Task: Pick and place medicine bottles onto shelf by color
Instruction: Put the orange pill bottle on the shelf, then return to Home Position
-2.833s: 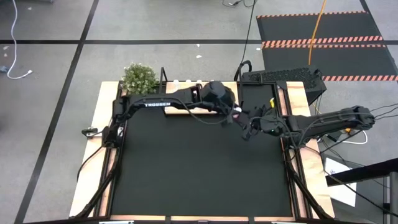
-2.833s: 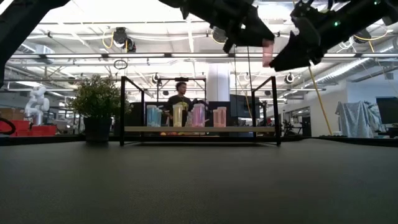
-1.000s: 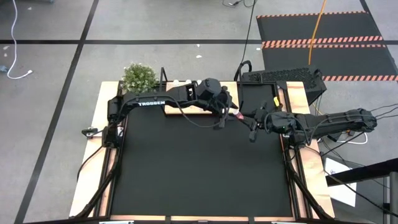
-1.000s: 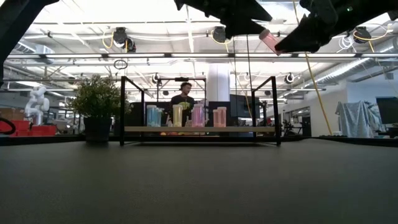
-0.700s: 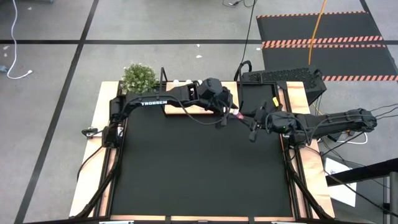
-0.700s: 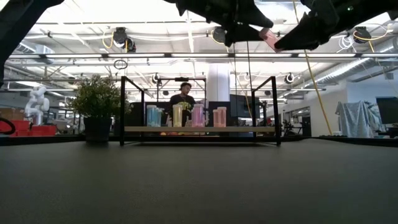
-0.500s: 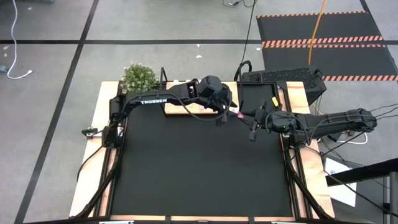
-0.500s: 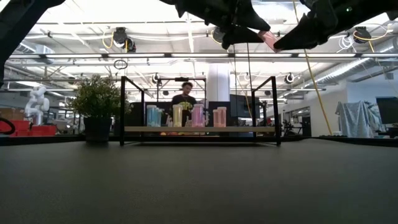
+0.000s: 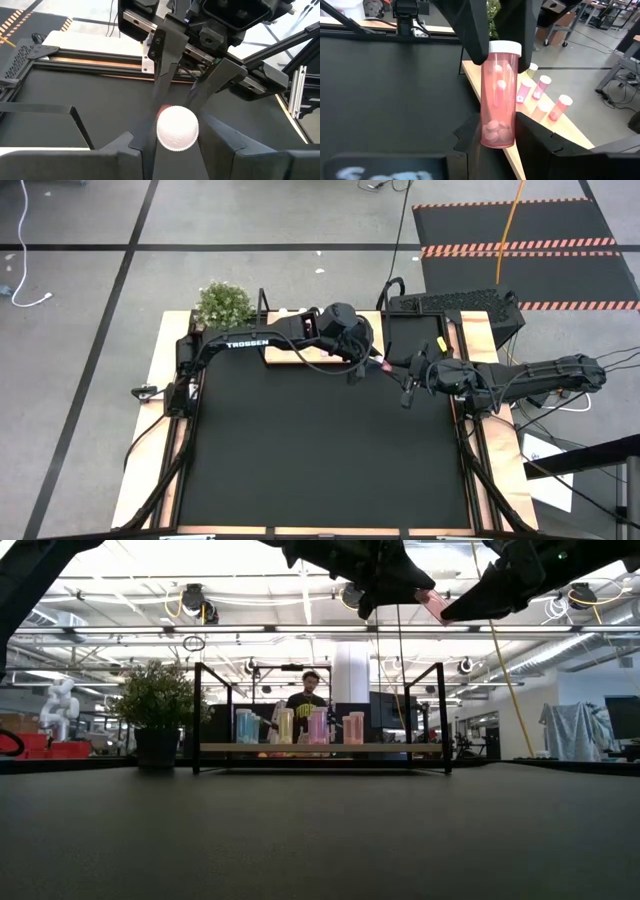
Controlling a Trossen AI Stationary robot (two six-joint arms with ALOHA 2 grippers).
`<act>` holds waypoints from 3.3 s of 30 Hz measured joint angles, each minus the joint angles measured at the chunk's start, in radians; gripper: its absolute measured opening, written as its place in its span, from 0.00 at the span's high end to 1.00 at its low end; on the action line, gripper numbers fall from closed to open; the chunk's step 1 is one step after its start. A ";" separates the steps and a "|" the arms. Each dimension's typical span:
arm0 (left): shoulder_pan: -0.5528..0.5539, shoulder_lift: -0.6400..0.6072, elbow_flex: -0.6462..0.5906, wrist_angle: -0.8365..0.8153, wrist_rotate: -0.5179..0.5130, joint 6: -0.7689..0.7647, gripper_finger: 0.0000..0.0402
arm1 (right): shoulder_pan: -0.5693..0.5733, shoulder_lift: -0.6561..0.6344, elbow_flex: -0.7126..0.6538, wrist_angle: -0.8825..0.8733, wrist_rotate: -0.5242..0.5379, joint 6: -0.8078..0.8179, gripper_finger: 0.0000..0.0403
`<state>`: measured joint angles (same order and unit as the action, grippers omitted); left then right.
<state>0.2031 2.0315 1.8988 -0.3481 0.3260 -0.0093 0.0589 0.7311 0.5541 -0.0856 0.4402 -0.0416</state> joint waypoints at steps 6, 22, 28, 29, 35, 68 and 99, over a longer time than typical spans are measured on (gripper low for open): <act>0.000 -0.001 0.000 0.000 0.000 0.000 0.69 | 0.000 0.000 0.000 -0.003 0.001 0.002 0.74; 0.102 -0.003 0.000 -0.262 -0.129 0.063 0.67 | -0.001 0.000 0.000 -0.252 0.110 0.260 0.38; 0.167 0.054 0.001 -0.331 -0.189 0.136 0.68 | -0.001 0.000 0.000 -0.263 0.111 0.291 0.36; 0.174 0.068 0.001 -0.333 -0.190 0.139 0.68 | -0.001 0.000 0.000 -0.264 0.116 0.291 0.36; 0.181 0.117 0.000 -0.361 -0.203 0.158 0.69 | -0.001 0.000 0.000 -0.264 0.126 0.322 0.37; 0.175 0.154 0.001 -0.353 -0.248 0.219 0.63 | -0.001 0.000 -0.001 -0.266 0.109 0.344 0.37; 0.220 -0.552 -0.421 -0.255 -0.196 0.160 0.74 | -0.049 -0.017 0.010 0.175 -0.407 0.215 0.84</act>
<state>0.4232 1.4793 1.4779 -0.6033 0.1296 0.1510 0.0095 0.7139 0.5644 0.0893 0.0328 0.1731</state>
